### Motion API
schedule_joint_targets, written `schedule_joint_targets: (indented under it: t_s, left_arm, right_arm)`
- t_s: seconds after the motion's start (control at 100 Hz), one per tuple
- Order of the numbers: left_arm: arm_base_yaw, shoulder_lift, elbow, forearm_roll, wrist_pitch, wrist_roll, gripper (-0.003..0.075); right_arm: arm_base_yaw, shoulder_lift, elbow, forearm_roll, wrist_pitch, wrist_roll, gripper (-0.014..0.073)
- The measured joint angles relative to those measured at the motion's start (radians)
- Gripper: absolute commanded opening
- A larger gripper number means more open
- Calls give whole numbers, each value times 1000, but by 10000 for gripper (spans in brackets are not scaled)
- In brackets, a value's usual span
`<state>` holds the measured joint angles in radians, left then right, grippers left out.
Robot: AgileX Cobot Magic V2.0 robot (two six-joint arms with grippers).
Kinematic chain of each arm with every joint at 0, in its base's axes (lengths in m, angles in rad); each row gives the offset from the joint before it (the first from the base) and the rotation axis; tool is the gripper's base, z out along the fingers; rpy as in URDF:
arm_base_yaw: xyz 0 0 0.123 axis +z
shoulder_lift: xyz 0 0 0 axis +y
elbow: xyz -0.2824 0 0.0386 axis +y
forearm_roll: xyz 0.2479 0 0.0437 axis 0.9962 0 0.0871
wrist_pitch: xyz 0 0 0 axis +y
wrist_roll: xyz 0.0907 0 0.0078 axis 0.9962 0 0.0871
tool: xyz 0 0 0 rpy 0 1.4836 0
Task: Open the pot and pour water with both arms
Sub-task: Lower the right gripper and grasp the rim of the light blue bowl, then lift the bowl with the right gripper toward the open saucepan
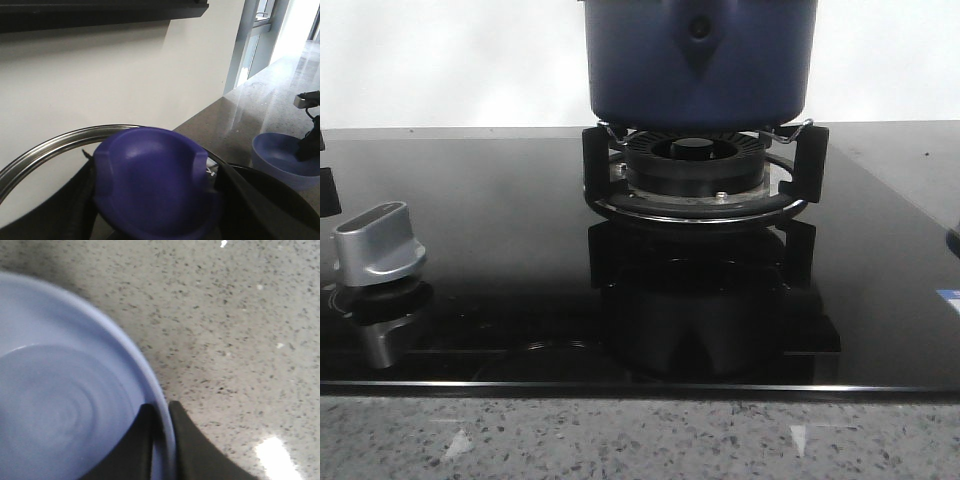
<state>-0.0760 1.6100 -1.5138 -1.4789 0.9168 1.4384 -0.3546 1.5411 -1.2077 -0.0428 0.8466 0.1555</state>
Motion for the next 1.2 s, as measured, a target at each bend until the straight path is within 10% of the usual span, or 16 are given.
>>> schedule_joint_targets:
  t_s: [0.53, 1.2]
  left_arm:
    - [0, 0, 0, 0, -29, 0, 117]
    - [0, 0, 0, 0, -47, 0, 117]
  right_arm:
    - [19, -33, -32, 7, 73, -4, -74]
    - [263, 25, -569, 43, 365, -21, -63]
